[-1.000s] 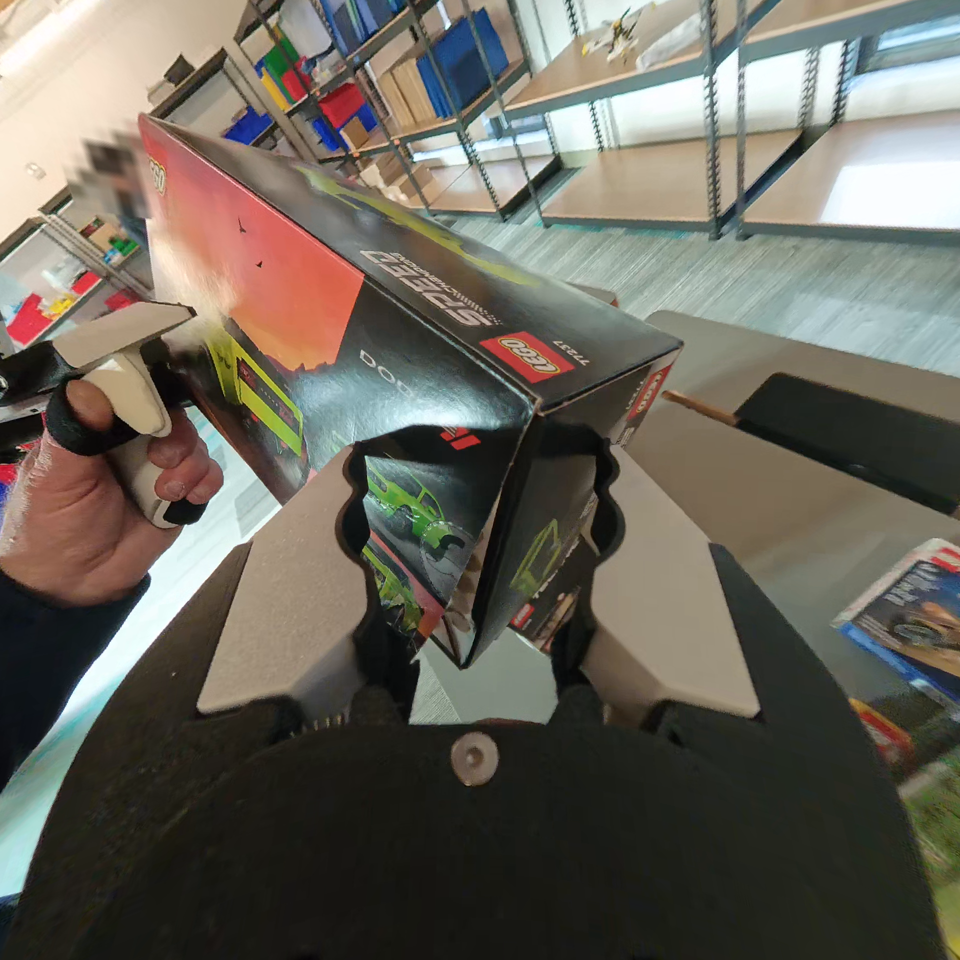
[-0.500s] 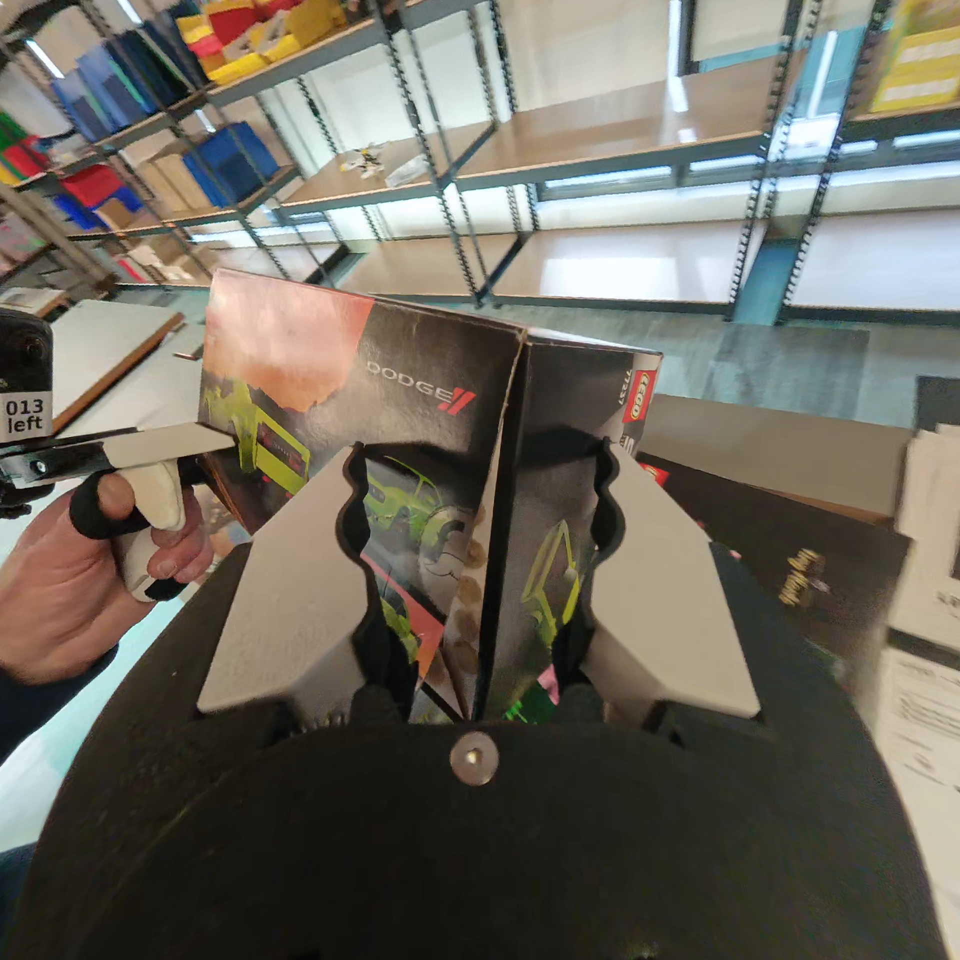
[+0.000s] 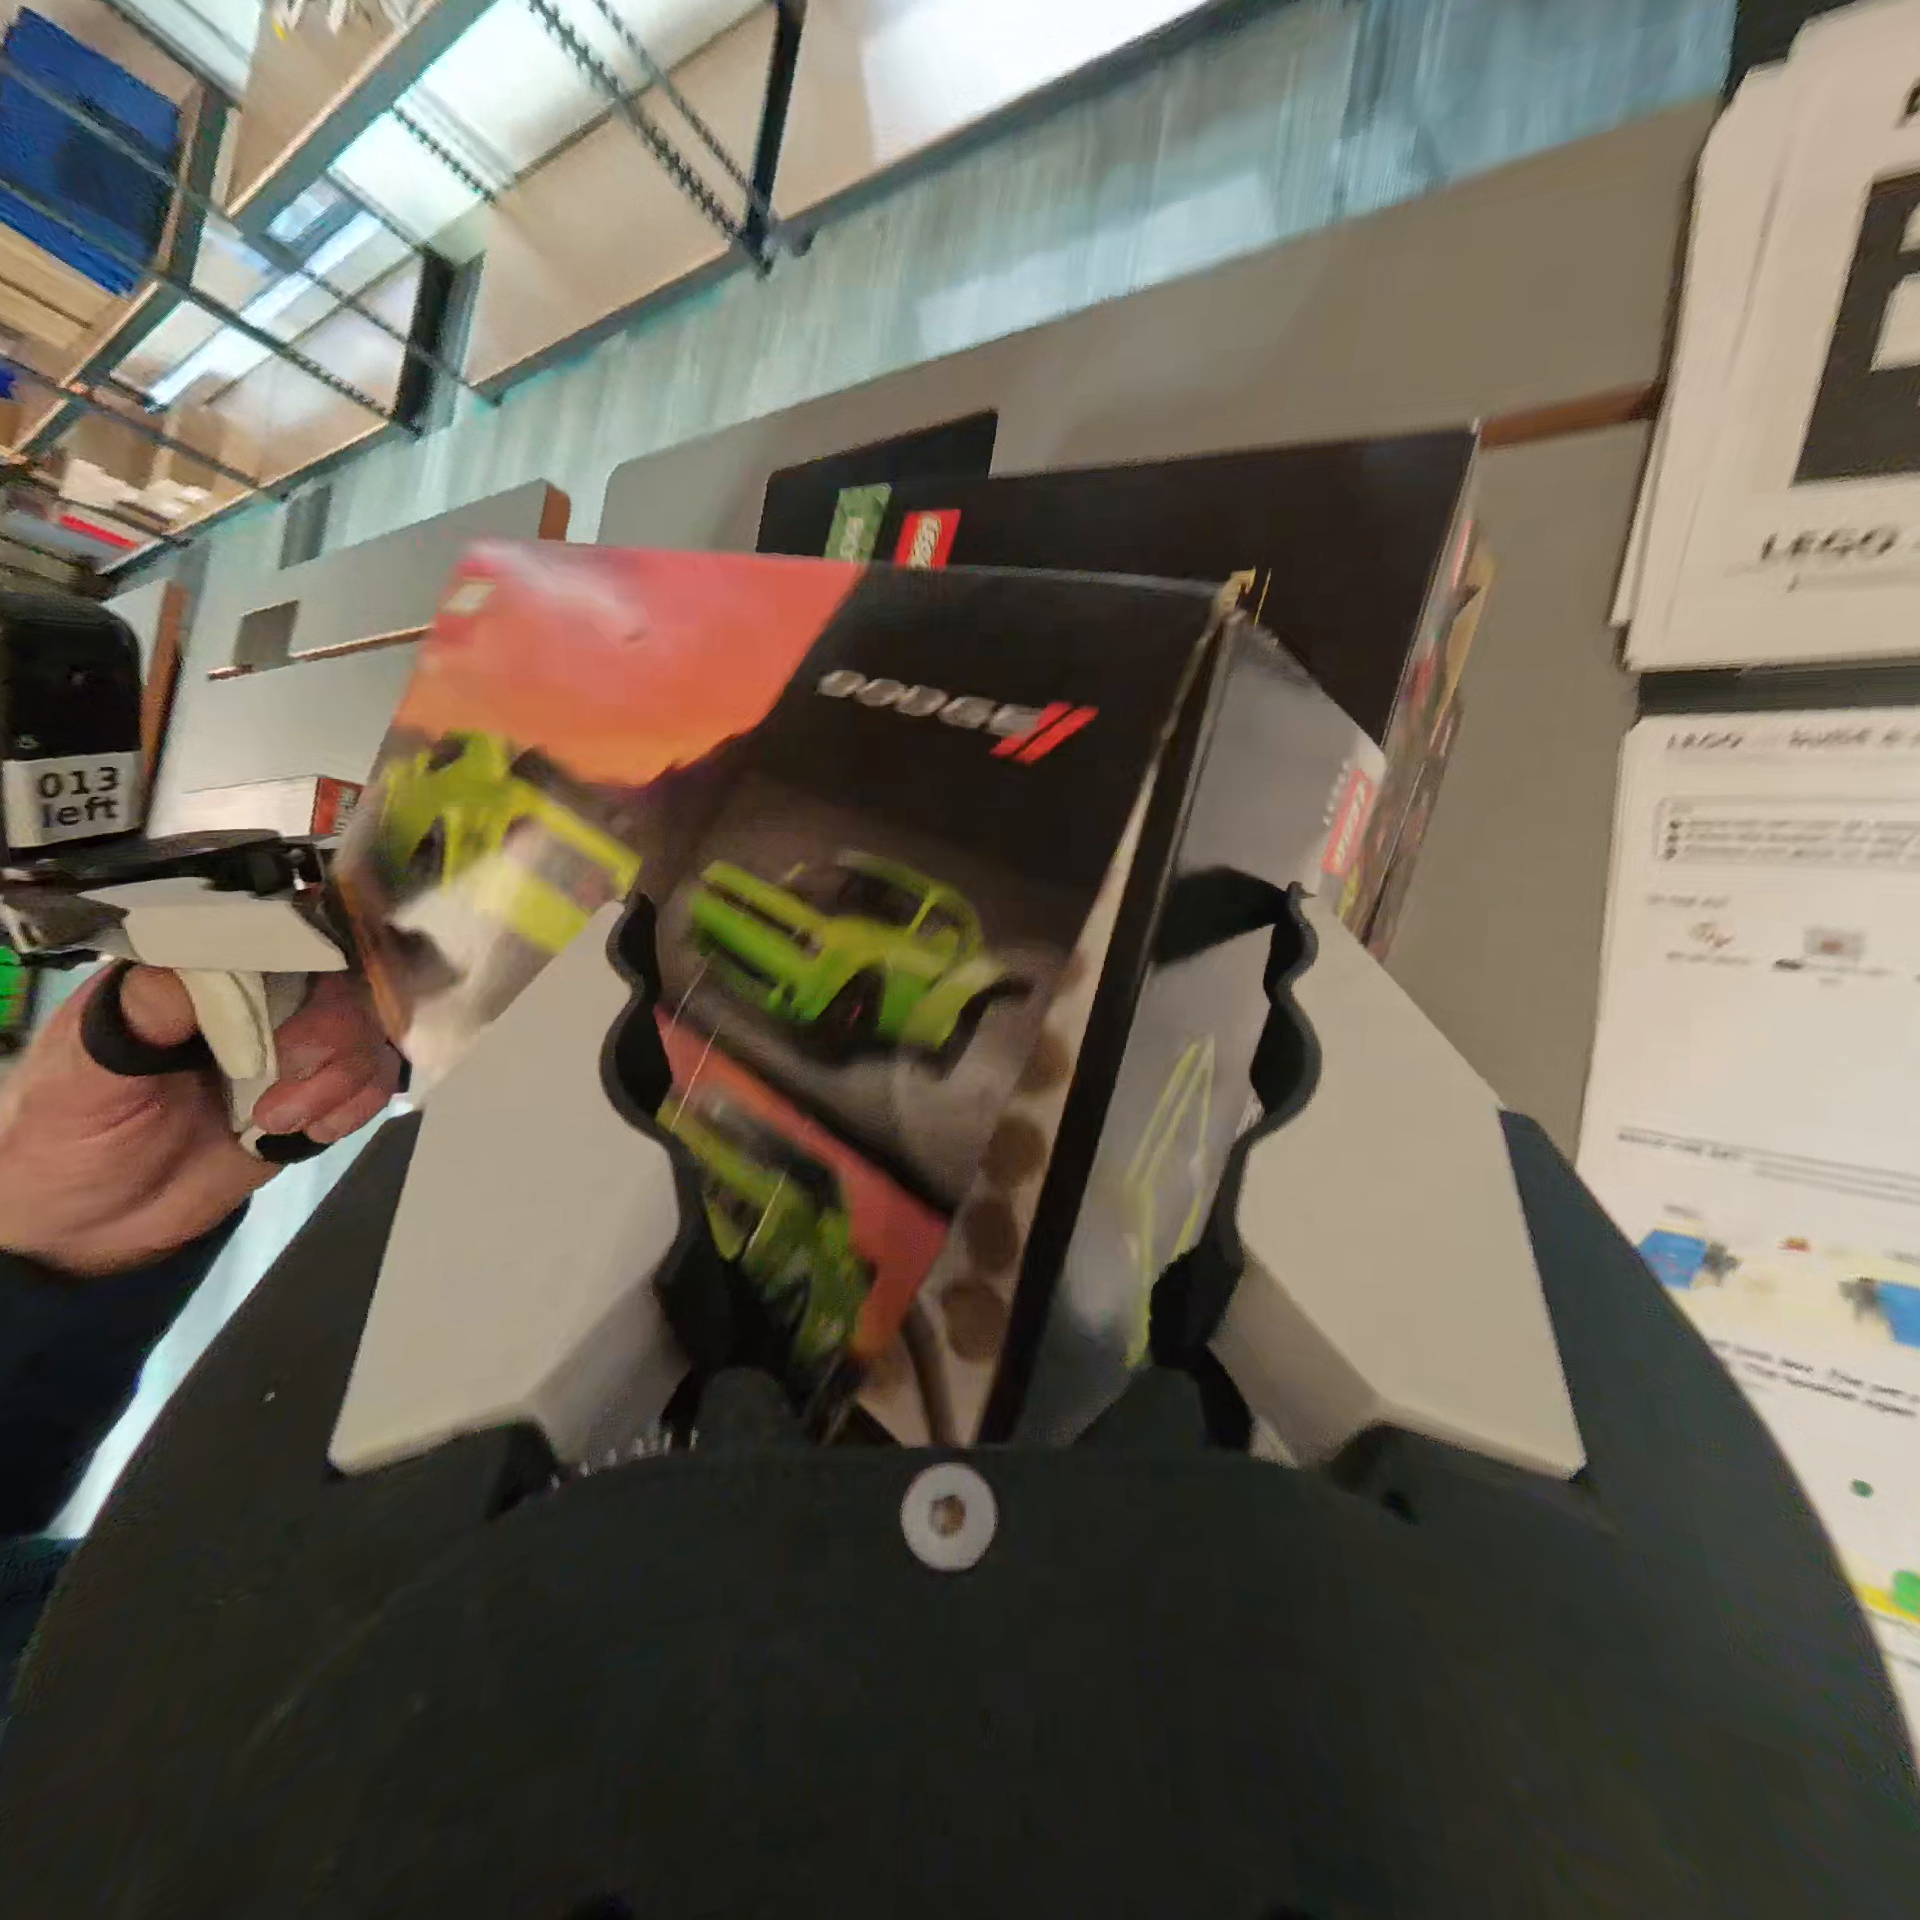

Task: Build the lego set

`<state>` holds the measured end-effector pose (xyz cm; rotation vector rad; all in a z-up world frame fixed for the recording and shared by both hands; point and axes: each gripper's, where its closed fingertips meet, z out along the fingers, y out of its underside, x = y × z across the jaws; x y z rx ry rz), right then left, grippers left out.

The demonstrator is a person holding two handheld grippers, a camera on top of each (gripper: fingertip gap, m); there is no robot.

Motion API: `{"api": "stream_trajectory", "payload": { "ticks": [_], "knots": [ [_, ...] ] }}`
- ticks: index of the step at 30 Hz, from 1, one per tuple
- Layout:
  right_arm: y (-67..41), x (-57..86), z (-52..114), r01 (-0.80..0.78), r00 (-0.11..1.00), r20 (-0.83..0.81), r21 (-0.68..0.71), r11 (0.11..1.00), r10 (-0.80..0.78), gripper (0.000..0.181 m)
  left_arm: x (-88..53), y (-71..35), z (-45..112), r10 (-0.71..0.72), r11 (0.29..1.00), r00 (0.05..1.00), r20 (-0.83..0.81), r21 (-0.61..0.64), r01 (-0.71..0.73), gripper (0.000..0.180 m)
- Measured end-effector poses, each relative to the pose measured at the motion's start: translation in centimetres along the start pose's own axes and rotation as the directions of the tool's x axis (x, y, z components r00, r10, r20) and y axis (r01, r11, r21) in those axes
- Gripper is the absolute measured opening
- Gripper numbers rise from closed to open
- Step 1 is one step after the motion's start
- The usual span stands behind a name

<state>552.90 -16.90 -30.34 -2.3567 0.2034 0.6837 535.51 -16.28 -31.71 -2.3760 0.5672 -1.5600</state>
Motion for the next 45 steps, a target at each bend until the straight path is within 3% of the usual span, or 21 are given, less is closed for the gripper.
{"api": "stream_trajectory", "payload": {
  "ticks": [2,6,11,13,15,18,20,25,28,31,35,37,39,42,45],
  "knots": [
    [0.5,1.8,0.6,-0.028,1.0,-0.01,0.016,0.999,0.028,0.109,-0.5,-0.2,0.0,0.012,0.999,1.0,-0.007,0.036,-0.012,0.093],
    [0.7,1.9,0.0,0.018,1.0,0.022,0.012,1.0,-0.018,0.099,-0.4,0.3,0.1,0.044,0.999,0.999,0.008,0.007,-0.044,0.098],
    [1.1,1.5,-0.1,0.061,0.998,0.027,-0.08,0.995,-0.059,0.103,-0.1,0.9,-0.2,0.038,0.999,0.999,-0.012,0.002,-0.038,0.1],
    [-0.1,1.7,-0.9,0.017,0.999,0.041,-0.018,1.0,-0.016,0.089,0.2,0.9,-1.0,-0.006,1.0,0.997,-0.074,0.007,0.007,0.095],
    [-1.8,1.2,-2.2,0.037,0.999,0.028,0.088,0.995,-0.04,0.089,0.9,0.2,-2.6,0.001,0.998,0.994,-0.114,0.065,0.006,0.085],
    [-4.0,-1.0,-3.6,0.196,0.979,-0.086,0.189,0.962,-0.182,0.095,1.4,-0.2,-5.7,0.082,0.99,0.994,-0.068,0.116,-0.074,0.094],
    [-5.6,-5.6,-4.1,0.313,0.949,-0.071,0.28,0.907,-0.306,0.092,2.2,-0.7,-8.5,0.138,0.978,0.989,-0.047,0.164,-0.128,0.094],
    [-4.2,-22.4,-1.3,0.44,0.808,0.23,0.378,0.814,-0.543,0.095,0.0,-2.1,-18.0,0.162,0.936,0.977,0.136,0.292,-0.195,0.095],
    [0.3,-31.0,3.1,0.46,0.7,0.439,0.326,0.826,-0.563,0.101,-4.3,-2.2,-25.3,0.072,0.91,0.961,0.268,0.378,-0.174,0.099],
    [6.0,-36.5,8.9,0.466,0.639,0.61,0.178,0.867,-0.469,0.106,-10.1,-0.9,-33.5,-0.042,0.885,0.886,0.461,0.429,-0.181,0.105],
    [12.6,-39.3,17.1,0.406,0.677,0.685,-0.042,0.913,-0.269,0.112,-18.3,3.9,-42.9,-0.236,0.882,0.728,0.643,0.456,-0.117,0.121],
    [15.7,-39.3,20.9,0.402,0.723,0.657,-0.147,0.904,-0.215,0.117,-21.4,6.5,-46.3,-0.309,0.871,0.663,0.682,0.482,-0.09,0.12],
    [18.1,-39.4,23.8,0.431,0.751,0.618,-0.191,0.882,-0.233,0.12,-24.2,9.2,-47.6,-0.374,0.866,0.654,0.658,0.5,-0.008,0.121],
    [21.4,-40.8,25.6,0.435,0.76,0.622,-0.272,0.858,-0.188,0.115,-26.6,12.0,-46.1,-0.459,0.838,0.721,0.52,0.523,0.156,0.12],
    [22.7,-40.0,27.5,0.519,0.788,0.514,-0.258,0.815,-0.339,0.118,-27.0,12.4,-44.2,-0.458,0.823,0.767,0.45,0.541,0.174,0.122]
  ]
}}
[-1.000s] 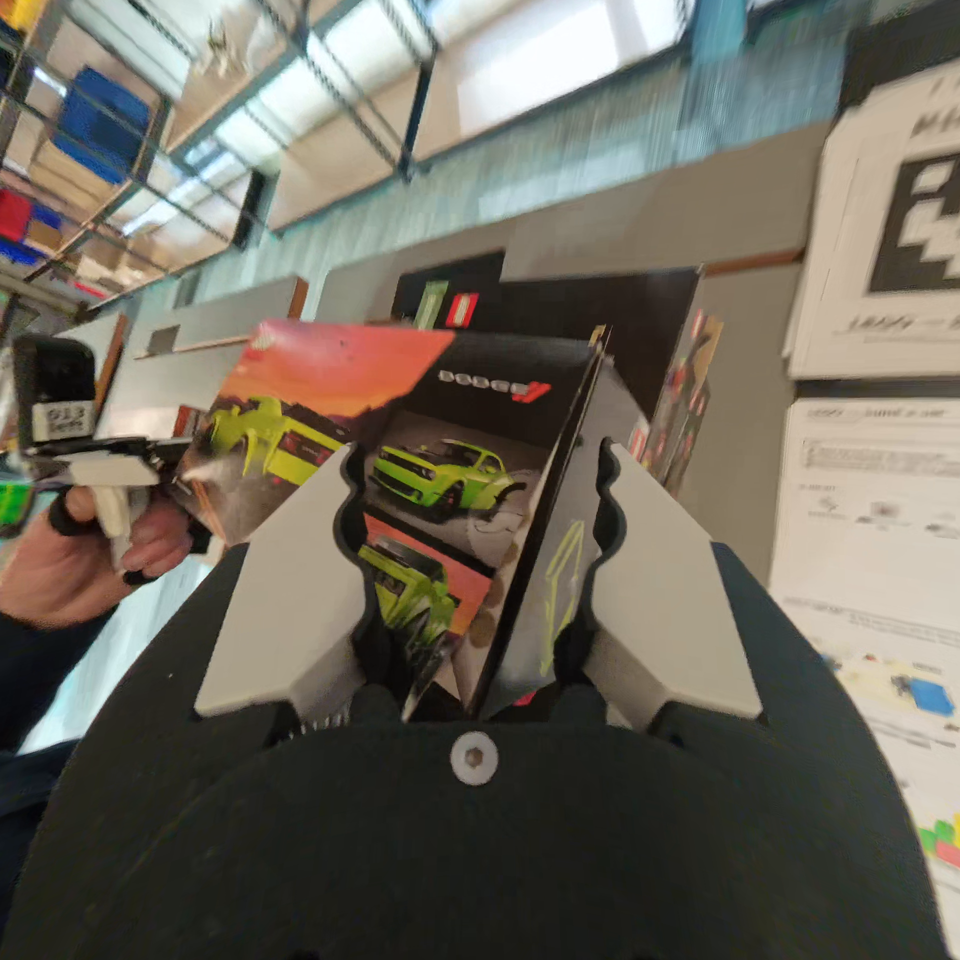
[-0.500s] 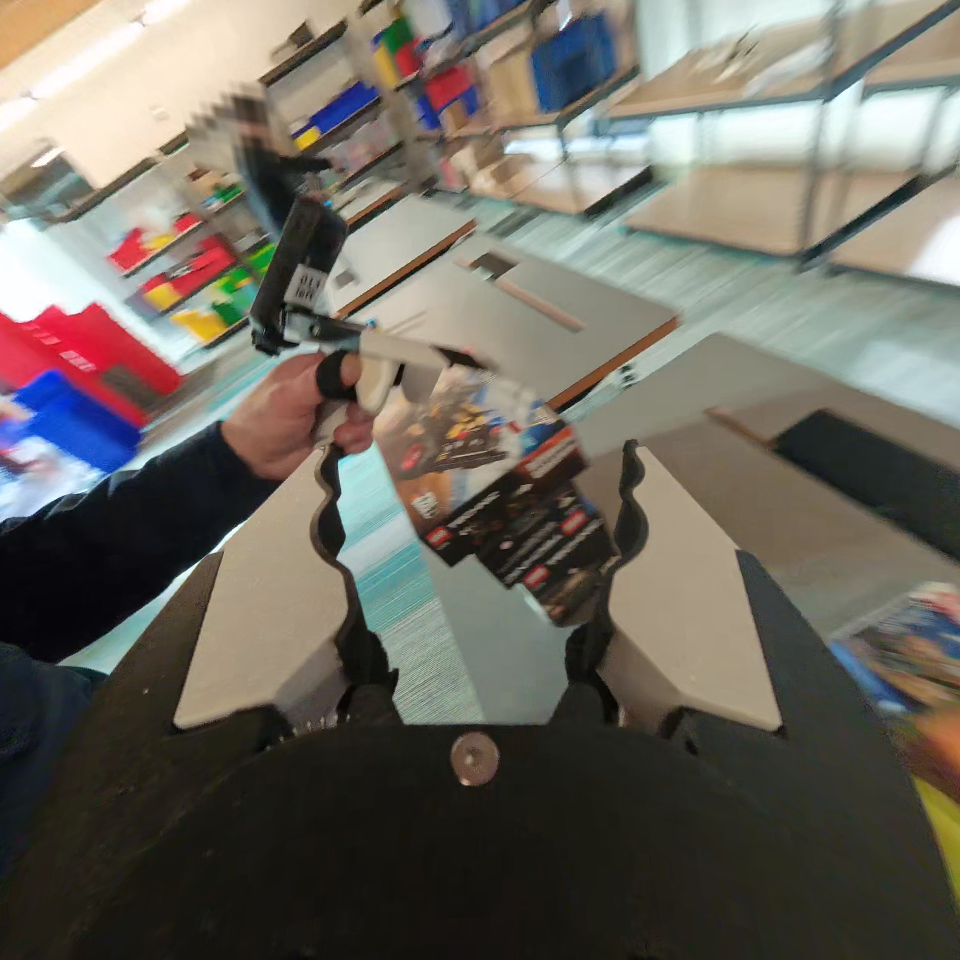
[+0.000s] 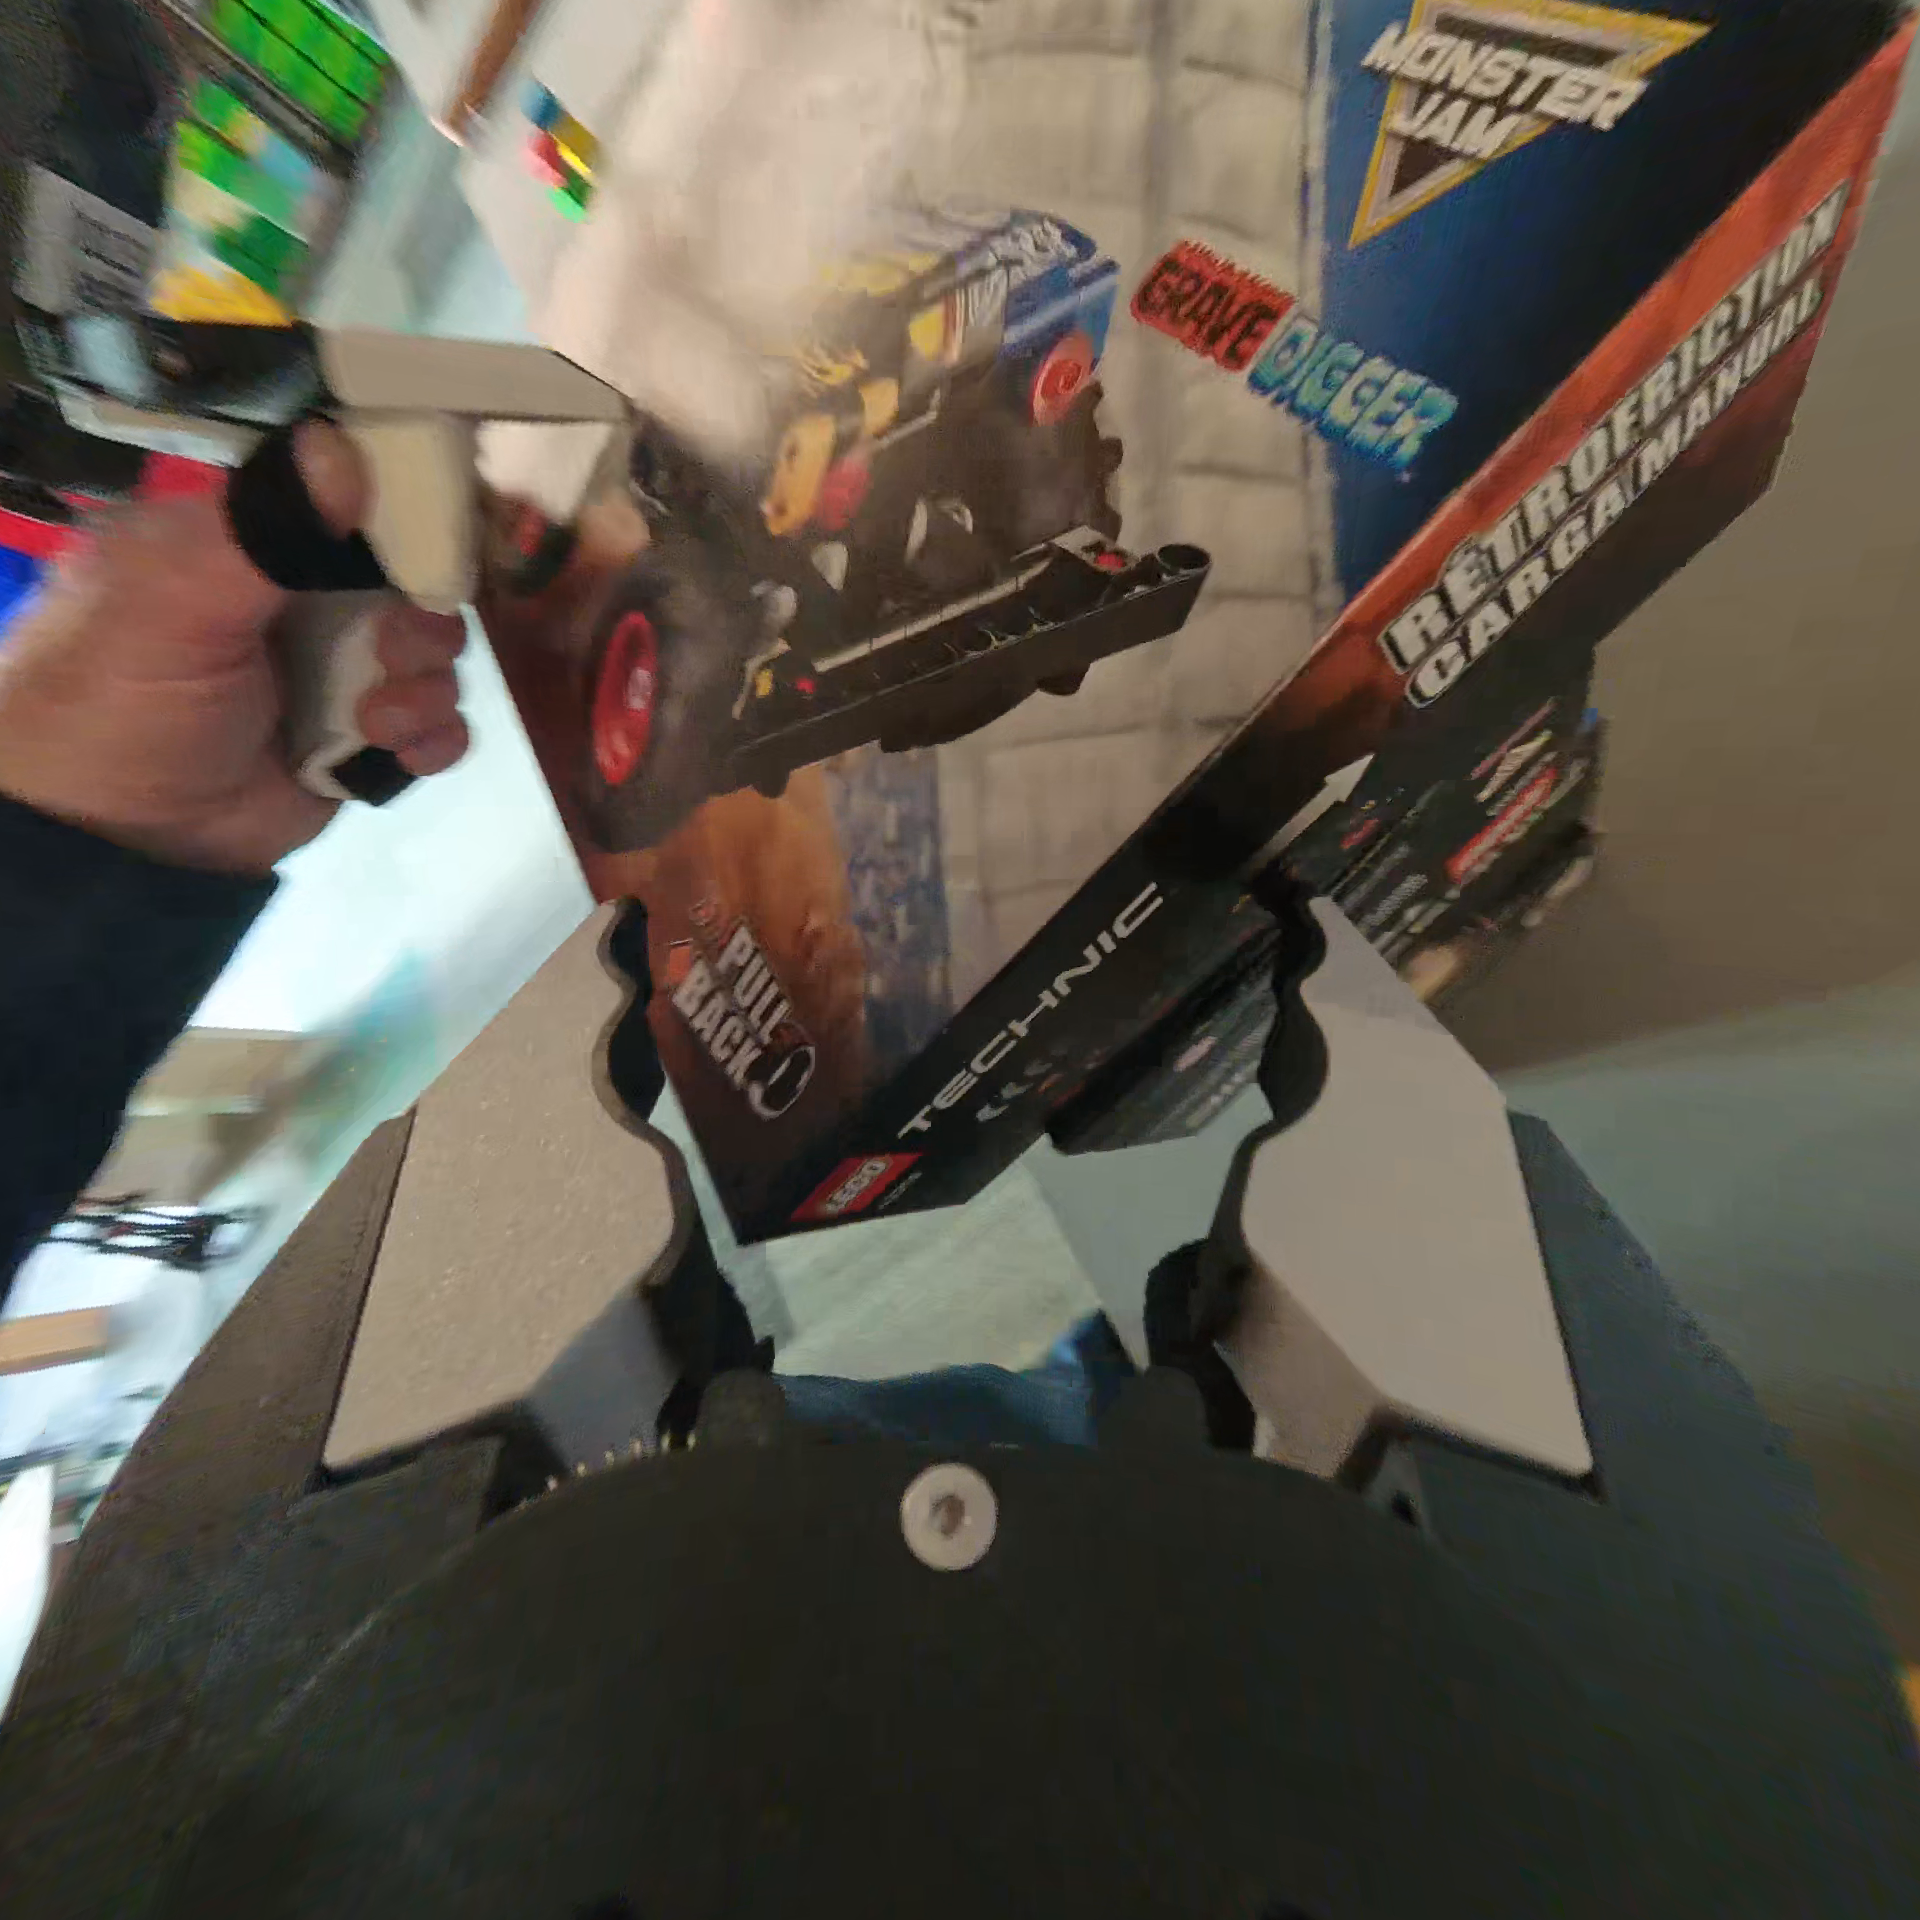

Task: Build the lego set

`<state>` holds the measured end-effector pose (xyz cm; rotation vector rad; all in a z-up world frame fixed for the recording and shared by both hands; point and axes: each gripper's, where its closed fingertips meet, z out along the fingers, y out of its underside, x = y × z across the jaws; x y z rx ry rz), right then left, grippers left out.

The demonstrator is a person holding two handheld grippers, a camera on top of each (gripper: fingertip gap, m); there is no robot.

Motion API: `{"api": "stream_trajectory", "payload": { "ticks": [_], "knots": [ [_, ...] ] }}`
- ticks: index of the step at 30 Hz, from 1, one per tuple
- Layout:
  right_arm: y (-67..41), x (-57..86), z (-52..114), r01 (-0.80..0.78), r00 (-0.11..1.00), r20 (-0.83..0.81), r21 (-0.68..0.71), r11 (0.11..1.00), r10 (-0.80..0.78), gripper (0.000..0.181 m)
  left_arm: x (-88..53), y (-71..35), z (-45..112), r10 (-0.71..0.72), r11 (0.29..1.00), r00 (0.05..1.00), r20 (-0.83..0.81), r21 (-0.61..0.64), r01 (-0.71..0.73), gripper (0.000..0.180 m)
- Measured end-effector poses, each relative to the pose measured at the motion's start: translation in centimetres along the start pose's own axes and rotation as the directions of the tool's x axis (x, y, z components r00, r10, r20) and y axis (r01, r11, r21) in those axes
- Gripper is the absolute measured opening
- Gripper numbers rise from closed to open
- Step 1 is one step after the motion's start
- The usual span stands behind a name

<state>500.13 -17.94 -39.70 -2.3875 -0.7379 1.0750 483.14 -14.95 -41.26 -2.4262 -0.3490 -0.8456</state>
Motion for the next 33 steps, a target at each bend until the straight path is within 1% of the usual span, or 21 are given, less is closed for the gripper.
{"api": "stream_trajectory", "payload": {
  "ticks": [2,4,7,9,10,12,16,18,21,24,25,27,29,31,33],
  "knots": [
    [-0.1,0.3,0.0,0.038,0.998,-0.055,-0.012,0.999,-0.038,0.116,0.7,0.0,-0.4,0.083,0.996,0.996,0.014,0.029,-0.084,0.114],
    [-0.5,0.5,-0.4,0.021,0.998,-0.057,-0.004,1.0,-0.021,0.109,1.1,0.1,-0.6,0.115,0.993,0.993,0.035,0.024,-0.116,0.11],
    [-1.2,1.2,-1.2,-0.012,0.999,-0.042,0.03,0.999,0.013,0.097,1.9,0.8,-0.6,0.151,0.989,0.987,0.055,-0.012,-0.15,0.118],
    [-1.8,1.4,-1.8,-0.005,0.999,-0.05,0.058,0.998,0.008,0.084,2.4,1.5,-0.4,0.175,0.984,0.982,0.071,-0.038,-0.173,0.125],
    [-1.9,1.5,-2.0,-0.003,0.999,-0.053,0.063,0.998,0.006,0.083,2.6,1.8,-0.3,0.192,0.981,0.978,0.074,-0.052,-0.189,0.126],
    [-1.6,1.9,-2.0,-0.016,0.998,-0.058,0.047,0.999,0.019,0.084,2.9,1.9,-0.3,0.183,0.983,0.981,0.067,-0.039,-0.181,0.126],
    [-1.6,2.5,-2.2,-0.015,0.998,-0.055,0.07,0.997,0.019,0.083,3.0,2.7,-0.3,0.199,0.978,0.978,0.057,-0.079,-0.195,0.123],
    [-1.7,2.8,-2.3,-0.026,0.998,-0.052,0.08,0.996,0.03,0.083,3.0,3.1,-0.5,0.203,0.975,0.978,0.035,-0.103,-0.199,0.119],
    [-2.0,3.1,-2.1,-0.047,0.998,-0.043,0.1,0.994,0.052,0.085,2.4,2.4,-0.6,0.117,0.992,0.993,-0.032,-0.048,-0.119,0.108],
    [-1.7,3.3,-1.5,-0.102,0.994,-0.027,0.079,0.992,0.104,0.098,1.7,1.8,-0.9,-0.02,1.0,0.99,-0.14,-0.02,0.018,0.099],
    [-1.7,3.4,-1.3,-0.111,0.993,-0.025,0.082,0.99,0.113,0.1,1.6,1.6,-1.0,-0.025,1.0,0.988,-0.153,-0.007,0.025,0.098],
    [-1.6,3.4,-1.0,-0.141,0.99,-0.006,0.087,0.986,0.142,0.104,1.6,1.8,-0.8,0.003,1.0,0.989,-0.147,0.005,-0.002,0.101],
    [-1.3,3.2,-0.7,-0.172,0.985,0.026,0.074,0.982,0.17,0.105,1.5,1.8,-0.6,0.024,1.0,0.99,-0.138,0.017,-0.022,0.1],
    [-1.4,3.1,-0.7,-0.166,0.986,0.032,0.078,0.983,0.164,0.103,1.7,1.7,-0.6,0.02,1.0,0.989,-0.149,0.016,-0.018,0.103],
    [-1.4,2.9,-0.9,-0.137,0.991,0.015,0.077,0.988,0.137,0.101,1.9,2.2,-0.4,0.088,0.996,0.991,-0.104,-0.002,-0.089,0.108]
  ]
}}
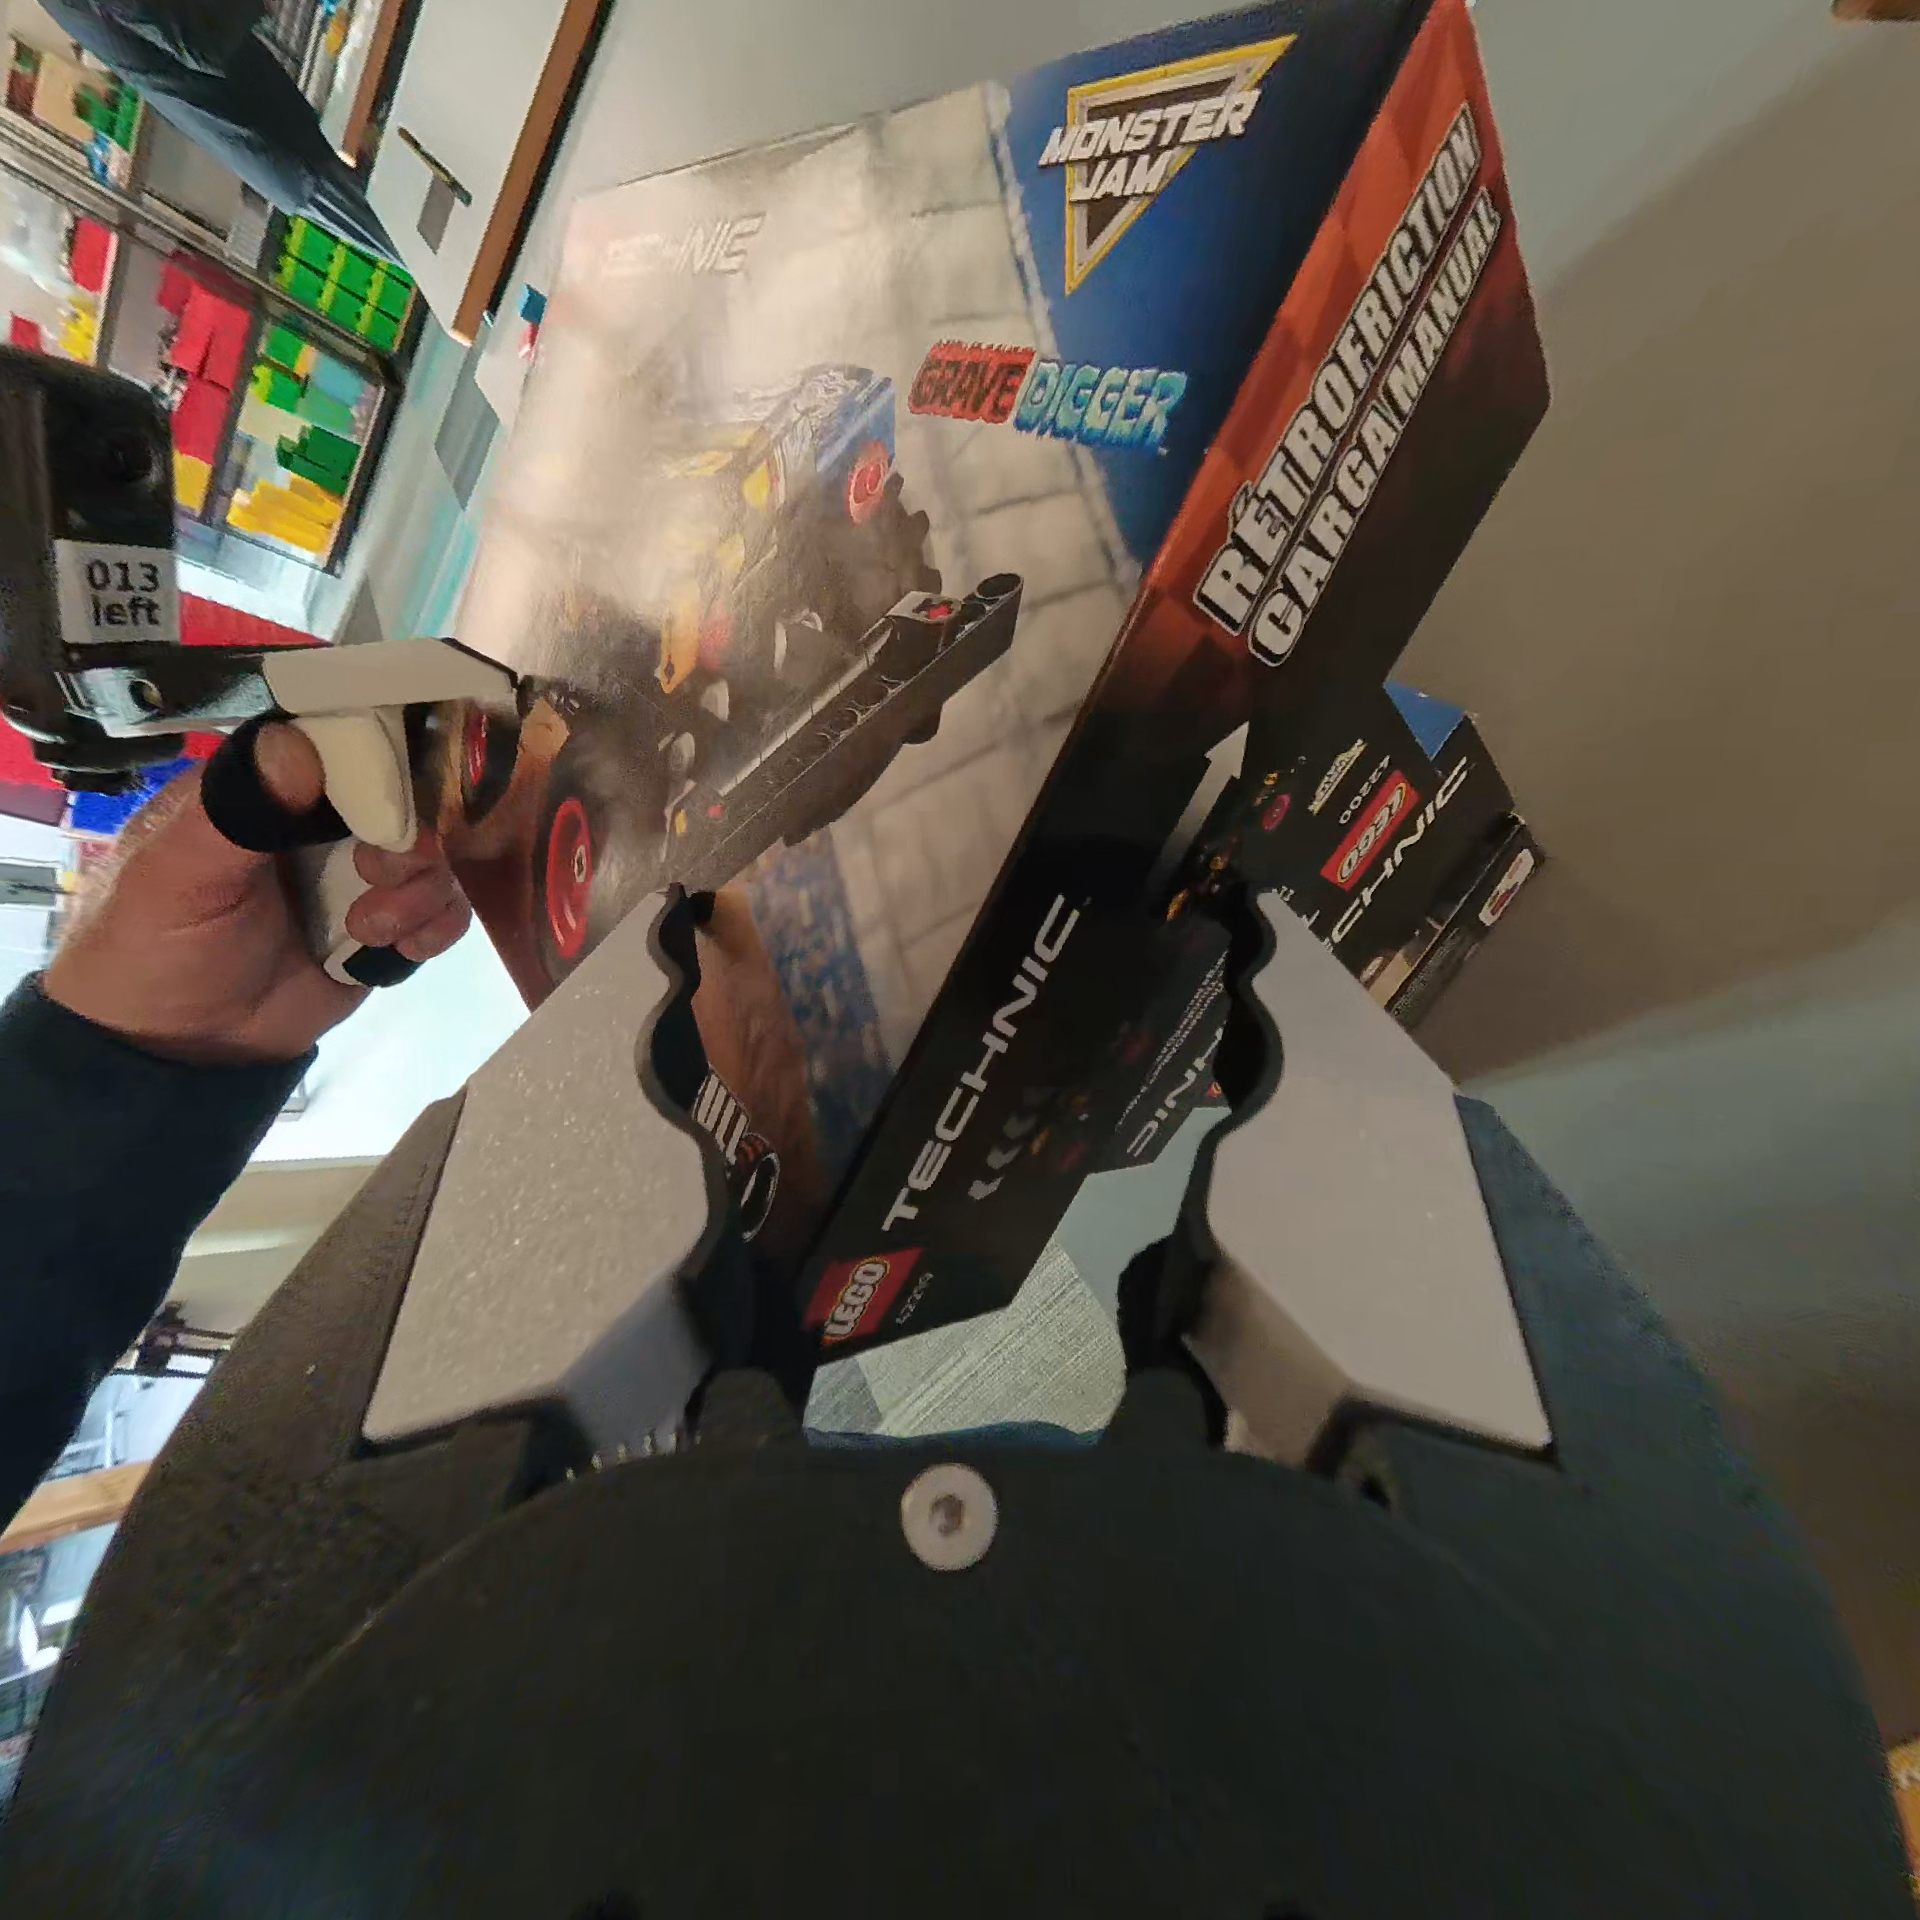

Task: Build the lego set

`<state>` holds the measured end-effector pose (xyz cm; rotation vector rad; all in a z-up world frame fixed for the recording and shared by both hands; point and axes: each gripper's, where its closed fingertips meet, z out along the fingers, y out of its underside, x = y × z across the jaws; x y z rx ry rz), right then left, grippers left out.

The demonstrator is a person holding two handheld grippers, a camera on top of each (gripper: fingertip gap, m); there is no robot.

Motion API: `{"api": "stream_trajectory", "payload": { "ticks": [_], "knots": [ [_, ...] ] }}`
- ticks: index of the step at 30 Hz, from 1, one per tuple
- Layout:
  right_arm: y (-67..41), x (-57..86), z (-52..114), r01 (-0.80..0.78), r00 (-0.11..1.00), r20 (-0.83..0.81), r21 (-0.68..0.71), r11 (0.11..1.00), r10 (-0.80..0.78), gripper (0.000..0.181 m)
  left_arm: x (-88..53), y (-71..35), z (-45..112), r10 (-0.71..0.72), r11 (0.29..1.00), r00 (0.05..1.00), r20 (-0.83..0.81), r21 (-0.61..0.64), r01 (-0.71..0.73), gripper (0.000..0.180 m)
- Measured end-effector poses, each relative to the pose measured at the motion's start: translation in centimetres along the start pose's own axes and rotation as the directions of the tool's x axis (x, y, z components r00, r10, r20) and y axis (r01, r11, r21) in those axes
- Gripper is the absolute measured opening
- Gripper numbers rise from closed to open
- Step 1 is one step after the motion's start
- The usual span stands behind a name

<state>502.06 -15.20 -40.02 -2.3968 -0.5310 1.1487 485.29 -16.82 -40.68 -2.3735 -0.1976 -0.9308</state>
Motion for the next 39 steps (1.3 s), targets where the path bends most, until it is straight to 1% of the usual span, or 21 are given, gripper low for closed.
{"api": "stream_trajectory", "payload": {
  "ticks": [3,6,11,13,15,18,22,25,30,39],
  "knots": [
    [0.1,-0.2,-0.2,0.013,1.0,-0.005,-0.006,1.0,-0.013,0.1,0.7,0.4,0.3,0.047,0.999,0.998,0.046,-0.013,-0.046,0.12],
    [0.0,-0.4,-0.8,0.028,0.999,-0.023,0.011,1.0,-0.028,0.099,1.3,0.6,0.5,0.065,0.998,0.996,0.064,0.006,-0.065,0.124],
    [-0.5,-0.8,-2.2,0.049,0.998,-0.045,0.047,0.998,-0.047,0.097,2.7,-0.2,-0.3,0.053,0.995,0.998,0.037,0.081,-0.055,0.119],
    [-0.9,-1.1,-2.9,0.064,0.996,-0.059,0.061,0.996,-0.06,0.096,3.4,-0.7,-0.8,0.067,0.993,0.997,0.034,0.098,-0.07,0.116],
    [-1.4,-1.3,-3.7,0.089,0.993,-0.085,0.064,0.994,-0.084,0.09,4.3,-1.6,-1.3,0.09,0.988,0.995,0.035,0.119,-0.094,0.114],
    [-2.0,-1.6,-4.5,0.086,0.994,-0.08,0.072,0.994,-0.08,0.091,5.1,-2.4,-1.5,0.097,0.988,0.994,0.048,0.119,-0.102,0.111],
    [-2.4,-1.8,-4.8,0.103,0.991,-0.093,0.081,0.991,-0.096,0.091,5.6,-2.7,-1.1,0.113,0.987,0.992,0.053,0.111,-0.118,0.118],
    [-3.2,-2.0,-5.6,0.111,0.989,-0.105,0.118,0.987,-0.099,0.091,6.2,-2.6,-1.0,0.121,0.986,0.992,0.046,0.11,-0.125,0.119],
    [-4.8,-2.2,-7.4,0.156,0.981,-0.138,0.148,0.977,-0.136,0.087,7.6,-3.0,-0.8,0.113,0.983,0.994,0.012,0.143,-0.114,0.119],
    [-7.2,-3.0,-10.6,0.213,0.967,-0.187,0.209,0.954,-0.175,0.085,10.8,-4.9,-0.8,0.15,0.974,0.988,-0.022,0.175,-0.144,0.12]
  ]
}}
